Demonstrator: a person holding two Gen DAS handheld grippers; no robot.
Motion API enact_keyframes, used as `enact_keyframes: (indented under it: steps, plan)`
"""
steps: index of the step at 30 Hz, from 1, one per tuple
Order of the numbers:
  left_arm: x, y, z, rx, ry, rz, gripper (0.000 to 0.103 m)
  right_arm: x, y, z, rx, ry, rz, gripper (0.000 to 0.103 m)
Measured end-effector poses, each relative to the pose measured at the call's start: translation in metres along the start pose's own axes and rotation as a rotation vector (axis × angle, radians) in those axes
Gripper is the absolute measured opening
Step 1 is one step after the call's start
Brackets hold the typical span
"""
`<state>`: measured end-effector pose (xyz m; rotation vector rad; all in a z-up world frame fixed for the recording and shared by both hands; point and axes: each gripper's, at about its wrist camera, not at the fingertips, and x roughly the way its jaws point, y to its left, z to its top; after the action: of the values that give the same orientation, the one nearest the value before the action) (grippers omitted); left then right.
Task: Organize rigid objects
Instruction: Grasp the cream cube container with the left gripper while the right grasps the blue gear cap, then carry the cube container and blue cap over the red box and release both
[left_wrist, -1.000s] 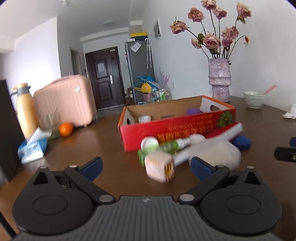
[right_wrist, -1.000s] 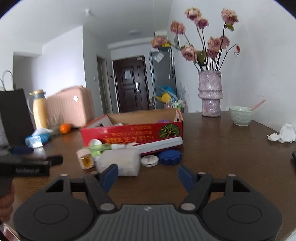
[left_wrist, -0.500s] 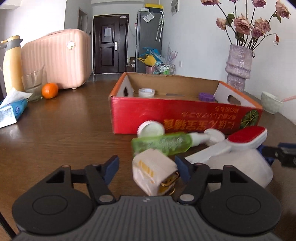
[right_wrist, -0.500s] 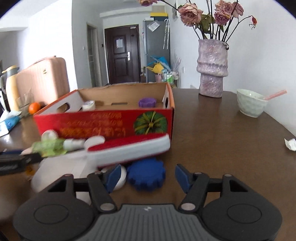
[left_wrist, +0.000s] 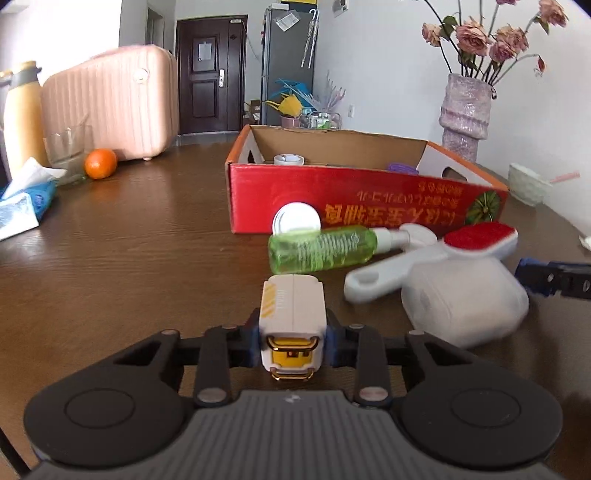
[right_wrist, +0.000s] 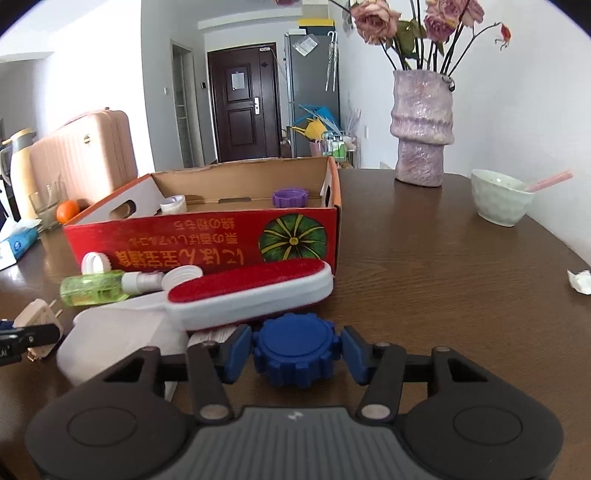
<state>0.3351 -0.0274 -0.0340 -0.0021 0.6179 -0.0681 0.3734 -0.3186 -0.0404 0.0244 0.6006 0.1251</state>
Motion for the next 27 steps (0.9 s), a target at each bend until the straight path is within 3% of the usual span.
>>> enact_keyframes:
  steps: [10, 14, 23, 27]
  plan:
    - [-0.091, -0.003, -0.025, 0.060, -0.120, 0.043, 0.032, -0.073, 0.017, -0.028, -0.005, -0.066, 0.092, 0.053]
    - [-0.137, -0.002, -0.033, 0.062, -0.214, 0.084, 0.032, -0.107, 0.028, -0.037, -0.018, -0.110, 0.119, 0.053]
    - [-0.238, -0.014, -0.057, 0.049, -0.425, 0.165, 0.032, -0.218, 0.077, -0.072, -0.123, -0.384, 0.163, 0.053]
    - [-0.277, -0.018, -0.075, 0.037, -0.497, 0.148, 0.032, -0.250, 0.087, -0.093, -0.131, -0.480, 0.186, 0.053]
